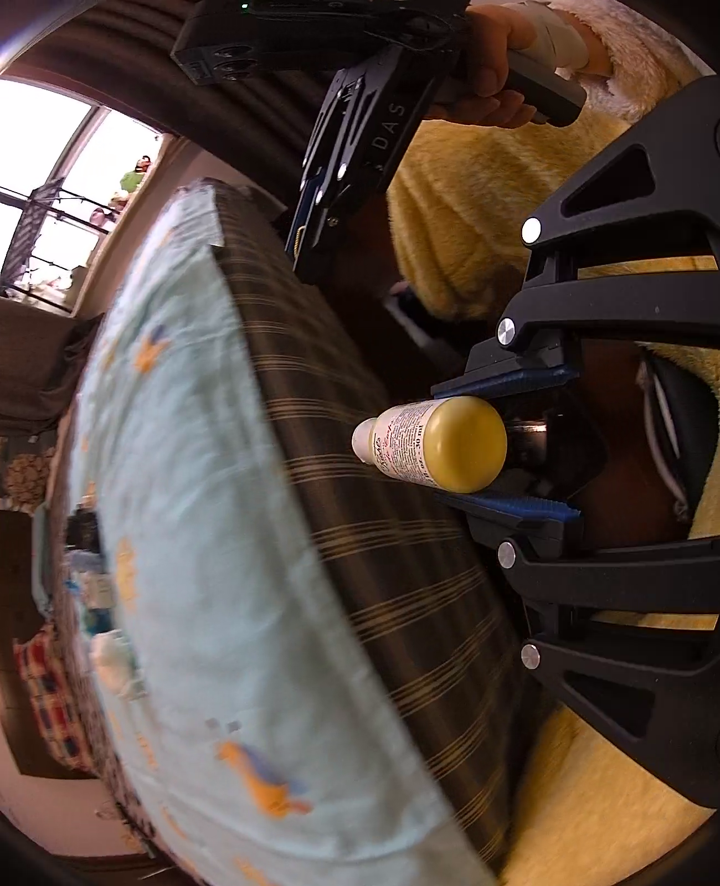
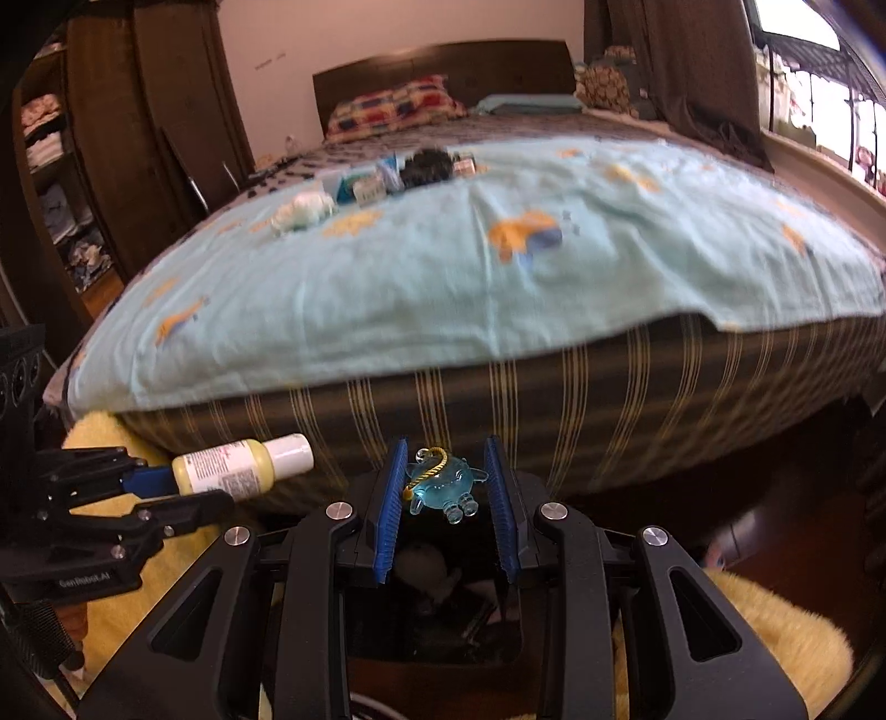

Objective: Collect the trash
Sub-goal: 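Lower both tools to the black bin and open them, dropping bottle and toy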

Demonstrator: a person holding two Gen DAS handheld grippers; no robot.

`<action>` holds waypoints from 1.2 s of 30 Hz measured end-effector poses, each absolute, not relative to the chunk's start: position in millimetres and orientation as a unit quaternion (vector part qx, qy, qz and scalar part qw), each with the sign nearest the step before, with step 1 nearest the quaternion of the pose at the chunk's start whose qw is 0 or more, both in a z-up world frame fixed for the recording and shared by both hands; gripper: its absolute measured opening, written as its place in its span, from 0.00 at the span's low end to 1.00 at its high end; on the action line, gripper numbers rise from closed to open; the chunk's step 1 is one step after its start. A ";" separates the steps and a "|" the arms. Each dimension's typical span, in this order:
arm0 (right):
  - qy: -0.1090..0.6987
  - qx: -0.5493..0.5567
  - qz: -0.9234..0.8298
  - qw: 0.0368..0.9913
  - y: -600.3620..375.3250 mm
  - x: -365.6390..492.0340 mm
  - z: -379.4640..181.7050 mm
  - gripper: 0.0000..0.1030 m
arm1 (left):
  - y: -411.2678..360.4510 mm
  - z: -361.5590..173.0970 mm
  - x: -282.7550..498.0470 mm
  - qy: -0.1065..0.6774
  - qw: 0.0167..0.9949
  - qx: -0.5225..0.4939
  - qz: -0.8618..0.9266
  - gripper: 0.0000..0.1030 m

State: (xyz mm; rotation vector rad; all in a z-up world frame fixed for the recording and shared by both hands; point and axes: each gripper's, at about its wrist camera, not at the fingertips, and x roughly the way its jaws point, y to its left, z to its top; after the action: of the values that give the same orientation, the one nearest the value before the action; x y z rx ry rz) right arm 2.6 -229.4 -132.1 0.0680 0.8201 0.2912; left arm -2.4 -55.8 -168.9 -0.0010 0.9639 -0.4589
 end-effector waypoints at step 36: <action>0.497 0.057 0.129 0.856 -218.1 35.4 -216.1 0.53 | -70.4 -252.6 17.9 0.543 0.812 -0.007 -0.213 0.47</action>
State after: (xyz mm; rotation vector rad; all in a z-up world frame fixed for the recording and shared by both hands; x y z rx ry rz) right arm 35.4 -218.1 -216.1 0.1192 1.0440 0.2711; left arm 17.9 -70.4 -252.6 -0.0150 1.1605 -0.4546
